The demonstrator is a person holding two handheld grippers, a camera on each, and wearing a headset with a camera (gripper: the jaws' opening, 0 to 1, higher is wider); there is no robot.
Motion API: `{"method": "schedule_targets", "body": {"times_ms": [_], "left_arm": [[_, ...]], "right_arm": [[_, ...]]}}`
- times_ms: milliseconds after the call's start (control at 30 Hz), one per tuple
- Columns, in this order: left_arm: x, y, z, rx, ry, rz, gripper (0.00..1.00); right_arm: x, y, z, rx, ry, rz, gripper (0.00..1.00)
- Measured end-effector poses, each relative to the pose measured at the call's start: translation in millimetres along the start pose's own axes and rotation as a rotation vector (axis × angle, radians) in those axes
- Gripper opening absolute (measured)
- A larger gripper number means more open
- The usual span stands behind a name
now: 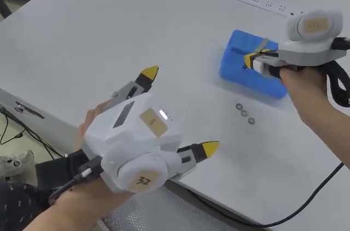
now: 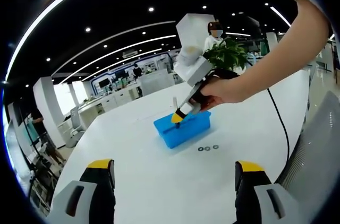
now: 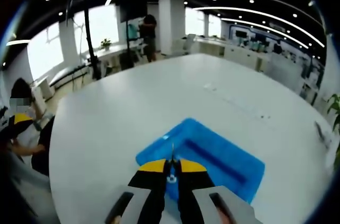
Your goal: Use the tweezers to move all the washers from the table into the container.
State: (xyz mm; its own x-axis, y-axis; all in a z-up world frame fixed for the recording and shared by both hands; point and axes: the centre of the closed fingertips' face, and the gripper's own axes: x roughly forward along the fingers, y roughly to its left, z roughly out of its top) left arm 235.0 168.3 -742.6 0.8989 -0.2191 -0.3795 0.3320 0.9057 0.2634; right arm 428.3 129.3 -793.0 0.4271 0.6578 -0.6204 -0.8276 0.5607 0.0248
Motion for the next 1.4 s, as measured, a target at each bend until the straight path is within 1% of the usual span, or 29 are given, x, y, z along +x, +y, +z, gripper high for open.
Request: {"method": "schedule_targets", "body": {"times_ms": [33, 67, 133, 167, 233, 333, 400, 467, 500, 533, 567, 600, 667, 700, 767, 833, 867, 933, 1000, 1033, 1167, 1267, 1400], "left_arm": [[0.0, -0.1, -0.1, 0.001, 0.001, 0.0, 0.97], [0.0, -0.1, -0.6, 0.002, 0.002, 0.0, 0.97], [-0.1, 0.4, -0.6, 0.001, 0.002, 0.002, 0.96], [-0.3, 0.7, -0.6, 0.0, 0.002, 0.003, 0.96], [-0.3, 1.1, -0.7, 0.0, 0.002, 0.006, 0.96], [-0.5, 0.9, -0.6, 0.001, 0.001, 0.005, 0.96], [-0.6, 0.0, 0.3, -0.002, -0.004, -0.001, 0.96], [-0.6, 0.0, 0.7, -0.003, -0.007, -0.001, 0.96], [-0.6, 0.6, 0.8, -0.004, -0.008, 0.002, 0.96], [-0.5, 1.1, 0.6, -0.004, -0.007, 0.004, 0.96], [-0.5, 1.5, 0.3, -0.004, -0.006, 0.006, 0.96], [-0.3, 1.6, 0.2, -0.004, -0.006, 0.007, 0.96], [-0.1, 1.4, -0.2, -0.001, -0.004, 0.007, 0.96], [-0.1, 1.4, -0.4, 0.002, -0.002, 0.007, 0.96], [0.0, 1.0, -0.2, 0.002, -0.003, 0.006, 0.96], [0.1, 1.2, -0.8, 0.003, -0.001, 0.007, 0.96], [0.1, 1.1, -1.0, 0.002, 0.001, 0.006, 0.96], [0.1, 1.1, -0.6, 0.005, -0.001, 0.007, 0.96], [0.1, 1.3, -1.1, 0.006, 0.002, 0.008, 0.96], [0.1, 1.2, -1.3, 0.006, 0.004, 0.008, 0.96], [-0.1, 1.2, -1.0, 0.006, 0.003, 0.008, 0.96], [0.0, 0.9, -1.0, 0.008, 0.003, 0.007, 0.96], [0.1, 0.4, -1.2, 0.009, 0.005, 0.005, 0.96]], "right_arm": [[-1.3, 0.6, 5.3, 0.004, -0.013, 0.001, 0.04], [-2.8, 1.1, 6.9, 0.01, -0.02, 0.002, 0.03], [-14.7, 3.7, 10.9, 0.032, -0.043, 0.007, 0.03], [-20.9, 7.0, 15.4, 0.037, -0.067, 0.011, 0.03], [-31.3, 11.5, 18.0, 0.054, -0.085, 0.02, 0.03], [-42.6, 17.9, 21.6, 0.046, -0.1, 0.026, 0.03], [-44.9, 21.8, 18.2, 0.036, -0.102, 0.029, 0.03], [-51.2, 27.0, 15.6, 0.03, -0.106, 0.031, 0.03], [-55.9, 32.0, 13.3, 0.041, -0.108, 0.039, 0.03], [-57.1, 34.3, 10.2, 0.05, -0.105, 0.045, 0.03], [-58.1, 33.2, 5.3, 0.056, -0.099, 0.046, 0.03], [-58.0, 34.1, 1.0, 0.056, -0.093, 0.044, 0.03], [-55.0, 39.3, -13.1, 0.062, -0.065, 0.049, 0.03], [-53.3, 37.5, -19.0, 0.069, -0.052, 0.052, 0.03], [-49.0, 39.3, -29.0, 0.072, -0.033, 0.053, 0.03], [-48.4, 40.0, -35.9, 0.076, -0.015, 0.049, 0.03], [-45.9, 40.0, -42.0, 0.076, -0.002, 0.046, 0.03], [-42.7, 40.9, -49.4, 0.062, 0.02, 0.045, 0.03], [-41.9, 41.6, -53.1, 0.047, 0.036, 0.044, 0.03], [-39.9, 38.4, -56.7, 0.047, 0.039, 0.042, 0.03], [-38.4, 39.0, -58.8, 0.055, 0.043, 0.047, 0.04], [-37.2, 38.0, -60.4, 0.043, 0.044, 0.039, 0.04], [-36.2, 37.2, -62.2, 0.058, 0.046, 0.04, 0.04]]}}
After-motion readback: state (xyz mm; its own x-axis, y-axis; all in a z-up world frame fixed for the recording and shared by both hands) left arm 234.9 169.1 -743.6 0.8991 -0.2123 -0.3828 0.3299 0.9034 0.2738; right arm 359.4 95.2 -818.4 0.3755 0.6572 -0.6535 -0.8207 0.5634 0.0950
